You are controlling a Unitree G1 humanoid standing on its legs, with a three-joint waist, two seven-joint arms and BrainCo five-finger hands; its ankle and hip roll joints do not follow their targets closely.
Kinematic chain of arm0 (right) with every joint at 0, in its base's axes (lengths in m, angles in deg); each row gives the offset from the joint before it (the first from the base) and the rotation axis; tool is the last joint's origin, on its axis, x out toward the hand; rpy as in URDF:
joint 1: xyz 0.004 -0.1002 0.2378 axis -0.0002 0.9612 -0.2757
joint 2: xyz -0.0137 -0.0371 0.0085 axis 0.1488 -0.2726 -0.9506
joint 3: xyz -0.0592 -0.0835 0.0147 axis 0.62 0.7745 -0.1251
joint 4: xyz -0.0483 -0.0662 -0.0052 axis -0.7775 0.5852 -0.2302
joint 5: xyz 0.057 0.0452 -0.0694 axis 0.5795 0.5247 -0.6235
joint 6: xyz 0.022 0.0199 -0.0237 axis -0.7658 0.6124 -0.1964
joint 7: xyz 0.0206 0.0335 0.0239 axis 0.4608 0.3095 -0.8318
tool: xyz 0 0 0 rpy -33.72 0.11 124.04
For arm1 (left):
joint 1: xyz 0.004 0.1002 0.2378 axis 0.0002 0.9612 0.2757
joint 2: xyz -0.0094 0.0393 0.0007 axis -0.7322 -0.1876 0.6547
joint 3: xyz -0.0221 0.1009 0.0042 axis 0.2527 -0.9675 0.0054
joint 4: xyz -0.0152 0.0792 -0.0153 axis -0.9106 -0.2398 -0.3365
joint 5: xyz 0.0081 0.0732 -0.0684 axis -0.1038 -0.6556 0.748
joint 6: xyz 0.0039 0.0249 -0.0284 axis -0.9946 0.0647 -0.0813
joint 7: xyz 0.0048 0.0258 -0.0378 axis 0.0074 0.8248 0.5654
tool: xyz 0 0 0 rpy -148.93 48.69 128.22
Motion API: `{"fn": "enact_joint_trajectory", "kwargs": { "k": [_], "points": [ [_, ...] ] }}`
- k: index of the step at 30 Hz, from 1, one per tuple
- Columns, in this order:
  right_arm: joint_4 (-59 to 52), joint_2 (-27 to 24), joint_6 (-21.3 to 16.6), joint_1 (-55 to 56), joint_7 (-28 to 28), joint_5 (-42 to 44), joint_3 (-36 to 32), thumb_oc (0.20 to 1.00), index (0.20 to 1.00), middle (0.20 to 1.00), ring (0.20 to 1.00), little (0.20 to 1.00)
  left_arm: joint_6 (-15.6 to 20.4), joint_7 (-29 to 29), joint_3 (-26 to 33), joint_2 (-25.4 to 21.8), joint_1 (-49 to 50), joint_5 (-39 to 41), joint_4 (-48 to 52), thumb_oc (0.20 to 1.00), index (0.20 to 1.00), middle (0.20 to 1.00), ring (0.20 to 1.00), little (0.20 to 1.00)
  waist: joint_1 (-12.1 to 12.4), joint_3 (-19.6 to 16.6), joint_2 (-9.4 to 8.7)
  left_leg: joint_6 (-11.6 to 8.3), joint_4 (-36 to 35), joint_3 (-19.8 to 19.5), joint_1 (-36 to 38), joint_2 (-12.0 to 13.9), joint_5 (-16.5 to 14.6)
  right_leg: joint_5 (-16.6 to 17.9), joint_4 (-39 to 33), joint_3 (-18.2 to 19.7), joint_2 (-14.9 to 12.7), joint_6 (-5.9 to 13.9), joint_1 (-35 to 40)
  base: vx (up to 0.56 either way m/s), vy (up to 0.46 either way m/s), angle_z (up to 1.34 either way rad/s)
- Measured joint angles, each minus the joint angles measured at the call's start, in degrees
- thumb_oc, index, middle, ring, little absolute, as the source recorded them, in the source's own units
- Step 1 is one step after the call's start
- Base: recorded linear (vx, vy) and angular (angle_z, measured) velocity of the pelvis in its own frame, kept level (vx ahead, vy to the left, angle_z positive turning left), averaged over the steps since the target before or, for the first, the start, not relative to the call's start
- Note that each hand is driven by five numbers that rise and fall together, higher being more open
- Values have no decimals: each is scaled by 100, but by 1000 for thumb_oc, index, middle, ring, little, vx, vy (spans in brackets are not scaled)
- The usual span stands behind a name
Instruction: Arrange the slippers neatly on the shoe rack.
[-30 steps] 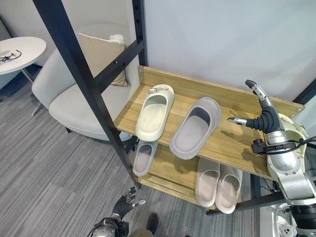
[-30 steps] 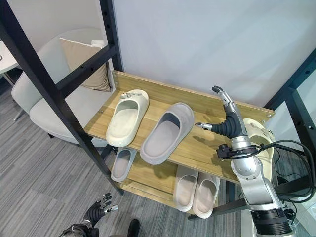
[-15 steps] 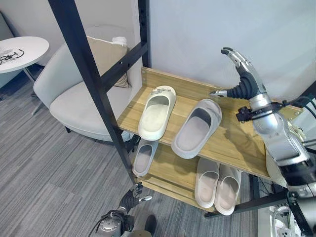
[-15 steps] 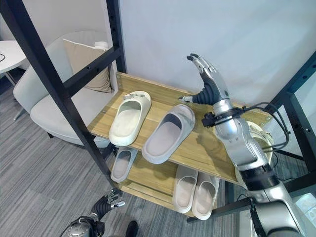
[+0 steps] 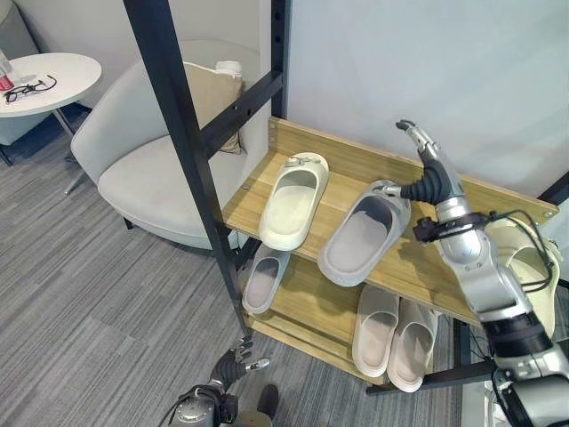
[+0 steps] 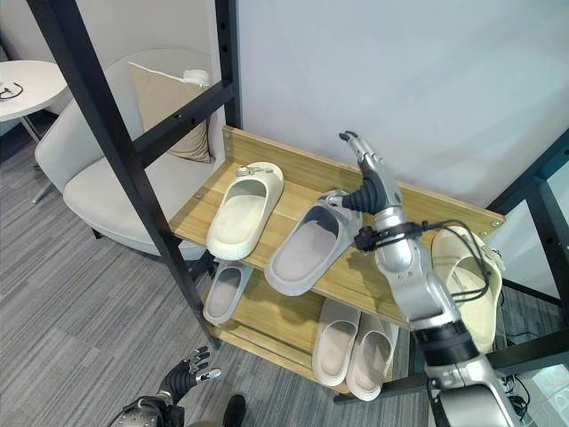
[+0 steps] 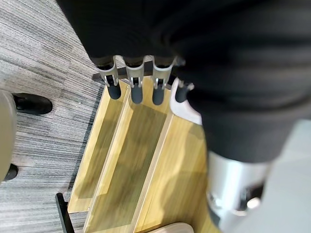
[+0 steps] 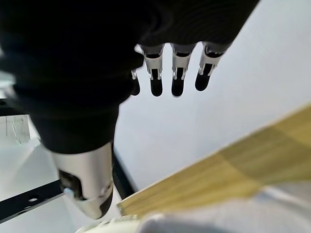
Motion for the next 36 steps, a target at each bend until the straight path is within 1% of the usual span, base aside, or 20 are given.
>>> {"fn": "enact_joint_trajectory", "kwargs": {
  "k": [3,5,6,9,12,14,16,18,21,22,25,26,27,29,36],
  "points": [
    [-645,168,-56,486,-19,-1,-12,1000,1000,1000,1000,1000,-1,-59,102,68,-10,-3,2,1000,1000,1000,1000,1000,-57,14,28,-11,0,6,3,1,-8,0,0,10,-2,0,0,0,0,0],
    [-789,193,-65,604,-44,-2,-11,1000,1000,1000,1000,1000,-9,-87,200,143,0,-5,-2,1000,1000,1000,1000,1000,-149,23,49,-14,2,15,1,3,-10,0,1,29,-2,-1,-8,-9,0,-2],
    [-838,194,-86,660,-50,-2,-20,1000,1000,1000,1000,1000,-9,-96,206,149,7,-5,0,1000,1000,1000,1000,1000,-158,22,60,-13,0,20,2,4,-9,1,0,50,-2,-1,-10,-6,4,-6],
    [-799,38,-140,929,-180,-140,-122,1000,1000,1000,1000,1000,-11,-117,227,213,30,-52,2,1000,1000,1000,1000,1000,-230,20,123,-13,-1,72,8,11,-10,2,0,107,-4,-2,-22,-6,16,-8],
    [-751,-125,-130,918,-210,-356,-179,1000,1000,1000,1000,1000,-11,-119,228,205,48,-53,2,1000,1000,1000,1000,1000,-225,19,125,-10,-1,70,6,12,-13,2,0,103,-3,-2,-22,0,0,0],
    [-605,-188,-128,877,-215,-538,-171,1000,1000,1000,1000,1000,-12,-118,229,206,58,-54,0,1000,1000,1000,1000,1000,-197,17,122,-4,-1,62,4,10,-10,2,1,96,-2,-2,-19,0,0,0],
    [-249,-354,-97,685,-223,-742,-157,1000,1000,1000,1000,1000,-12,-117,228,205,47,-55,-3,1000,1000,1000,1000,1000,-164,17,120,16,0,45,0,5,4,2,1,86,-1,-2,-17,9,13,4],
    [-58,-410,-73,443,-223,-846,-110,1000,1000,1000,1000,1000,-10,-115,227,192,64,-56,-35,1000,1000,1000,1000,1000,-140,16,118,18,-1,32,0,3,6,2,0,80,1,-1,-12,0,0,0],
    [263,-470,-21,-205,-208,-929,316,1000,1000,1000,1000,1000,-17,-117,222,178,55,-55,-96,1000,1000,1000,1000,1000,-136,10,99,18,1,21,3,14,7,2,1,81,12,-2,-13,0,2,1],
    [308,-445,-16,-298,-204,-1019,363,1000,1000,1000,1000,1000,-12,-118,206,190,39,-53,-88,1000,1000,1000,1000,1000,-41,-1,81,15,0,6,-4,10,6,2,0,65,12,-2,-11,0,0,0],
    [759,-296,27,-891,-144,-1057,733,1000,1000,1000,1000,1000,-17,-120,175,162,30,-51,-117,1000,1000,1000,1000,1000,27,-24,3,-12,1,5,-16,9,-12,2,1,70,11,-1,-20,4,3,2],
    [797,-242,119,-915,-143,-1135,754,1000,1000,1000,1000,1000,-15,-126,178,151,40,-49,-116,1000,1000,1000,1000,1000,113,-41,-33,-13,2,-10,-26,0,-13,1,1,59,6,0,-23,13,11,8],
    [812,-240,127,-923,-143,-1142,754,1000,1000,1000,1000,1000,-15,-128,178,150,43,-48,-116,1000,1000,1000,1000,1000,168,-38,-42,-12,1,-20,-36,-8,-12,1,0,58,2,0,-28,12,10,7],
    [987,-167,129,-996,-140,-1204,764,1000,1000,1000,1000,1000,-15,-128,177,141,57,-47,-117,1000,1000,1000,1000,1000,182,-37,-52,-8,4,-32,-40,-17,-7,1,1,51,-2,0,-27,9,11,4],
    [1274,-174,154,-956,-42,-1426,753,1000,1000,1000,1000,1000,-15,-127,185,130,47,-46,-118,1000,1000,1000,1000,1000,180,-34,-90,-21,4,-147,-77,-38,6,1,1,-54,-1,0,-25,5,9,7]
  ]
}}
